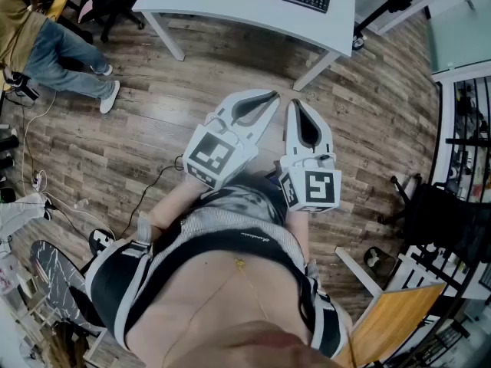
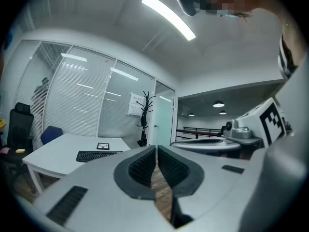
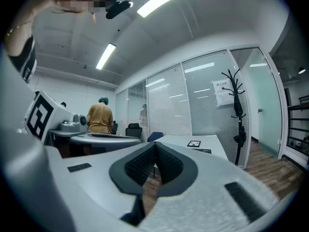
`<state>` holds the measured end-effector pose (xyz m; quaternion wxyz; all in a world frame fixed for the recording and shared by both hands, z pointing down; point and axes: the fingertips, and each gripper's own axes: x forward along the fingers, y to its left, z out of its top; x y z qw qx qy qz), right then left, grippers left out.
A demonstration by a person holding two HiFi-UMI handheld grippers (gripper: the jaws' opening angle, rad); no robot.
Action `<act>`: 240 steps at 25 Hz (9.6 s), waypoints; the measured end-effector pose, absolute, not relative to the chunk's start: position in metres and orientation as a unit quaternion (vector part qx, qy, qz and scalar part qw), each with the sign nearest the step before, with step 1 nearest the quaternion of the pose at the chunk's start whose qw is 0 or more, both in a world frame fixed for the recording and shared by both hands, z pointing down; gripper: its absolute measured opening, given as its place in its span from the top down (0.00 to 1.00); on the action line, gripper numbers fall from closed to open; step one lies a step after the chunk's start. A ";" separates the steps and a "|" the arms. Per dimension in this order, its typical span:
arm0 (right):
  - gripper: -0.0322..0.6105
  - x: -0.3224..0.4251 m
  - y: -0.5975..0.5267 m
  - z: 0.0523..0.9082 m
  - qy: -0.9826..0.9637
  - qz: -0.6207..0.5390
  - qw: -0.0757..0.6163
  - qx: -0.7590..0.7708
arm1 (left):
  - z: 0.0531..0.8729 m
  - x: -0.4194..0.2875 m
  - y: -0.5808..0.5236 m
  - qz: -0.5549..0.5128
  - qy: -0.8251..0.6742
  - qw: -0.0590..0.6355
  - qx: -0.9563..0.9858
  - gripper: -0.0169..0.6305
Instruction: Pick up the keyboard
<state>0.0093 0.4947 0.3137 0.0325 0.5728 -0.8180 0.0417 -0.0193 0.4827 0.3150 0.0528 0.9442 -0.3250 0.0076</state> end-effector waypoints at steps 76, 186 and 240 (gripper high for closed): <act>0.75 -0.001 0.271 0.322 -0.849 0.070 0.049 0.522 | 0.316 -0.042 0.266 0.011 -0.379 0.109 0.919 0.81; 0.74 0.064 -0.092 0.331 -0.780 0.068 0.060 0.619 | 0.332 0.012 -0.114 0.012 -0.279 0.125 0.952 0.81; 0.73 0.154 -0.144 0.383 -0.746 0.111 0.109 0.648 | 0.384 0.001 -0.193 0.068 -0.362 0.150 0.917 0.81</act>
